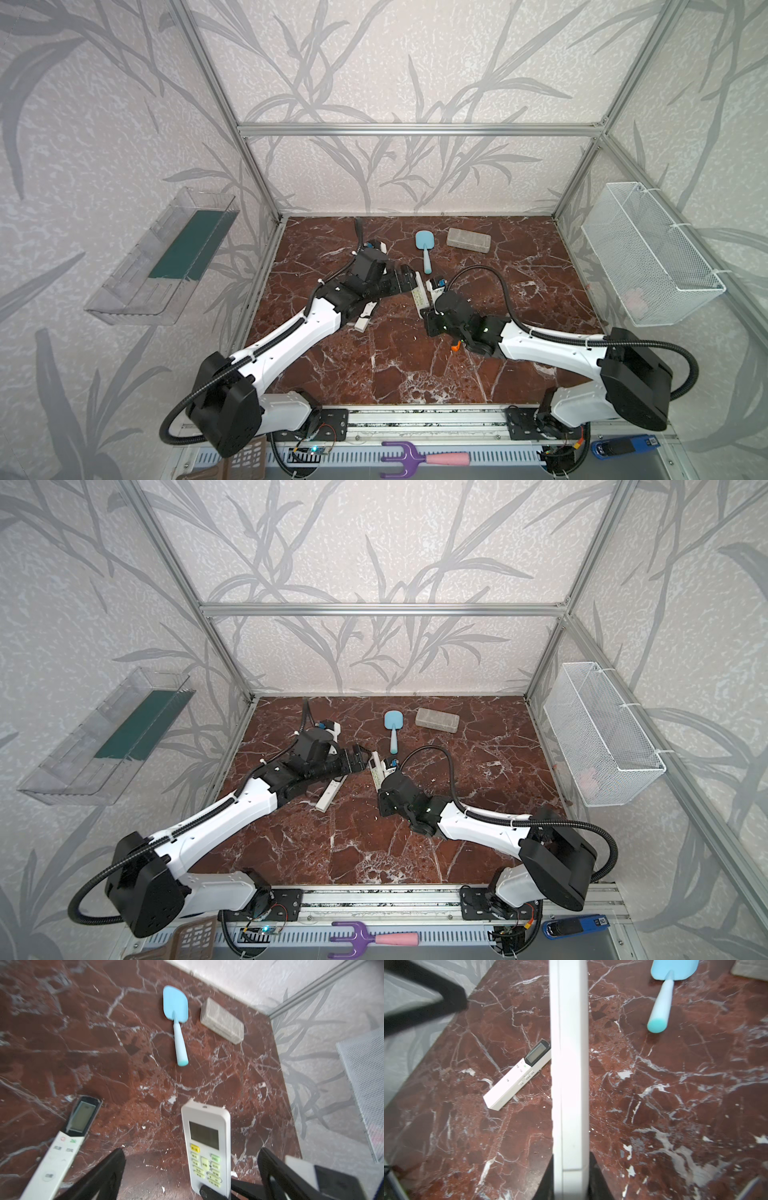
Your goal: Unload the batteries from the remote control
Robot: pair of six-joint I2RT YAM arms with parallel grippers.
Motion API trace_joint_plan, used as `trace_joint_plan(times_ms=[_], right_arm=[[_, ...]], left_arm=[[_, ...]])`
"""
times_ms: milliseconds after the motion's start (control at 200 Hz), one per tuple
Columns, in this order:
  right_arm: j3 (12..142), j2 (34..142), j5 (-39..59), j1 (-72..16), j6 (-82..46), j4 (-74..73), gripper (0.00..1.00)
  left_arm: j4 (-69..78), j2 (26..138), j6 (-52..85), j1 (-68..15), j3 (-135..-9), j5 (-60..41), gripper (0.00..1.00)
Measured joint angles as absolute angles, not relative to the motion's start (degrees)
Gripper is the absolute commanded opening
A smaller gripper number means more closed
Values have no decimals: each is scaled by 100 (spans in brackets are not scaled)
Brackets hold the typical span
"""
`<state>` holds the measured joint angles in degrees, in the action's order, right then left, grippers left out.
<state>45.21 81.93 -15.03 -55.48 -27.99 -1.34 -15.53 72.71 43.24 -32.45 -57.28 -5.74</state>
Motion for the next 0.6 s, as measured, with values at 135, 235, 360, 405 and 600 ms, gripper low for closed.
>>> trace_joint_plan(times_ms=[135, 235, 360, 405, 600], right_arm=[[4724, 8221, -2497, -5942, -2075, 322, 7], [4941, 8396, -3336, -6379, -1457, 434, 7], [5089, 8833, -4313, -6831, -615, 231, 6], [5133, 9059, -4637, -6971, -301, 145, 6], [5384, 9915, -5754, -7424, 801, -414, 6]], left_arm=[[-1597, 7157, 4554, -2762, -5725, -1114, 94], [-1549, 7166, 4856, -2589, -5605, -1406, 81], [-1455, 7148, 5306, -2593, -5282, -1673, 76], [-1463, 7148, 5494, -2600, -5186, -1756, 75], [-1584, 7148, 6101, -2602, -5030, -1925, 62]])
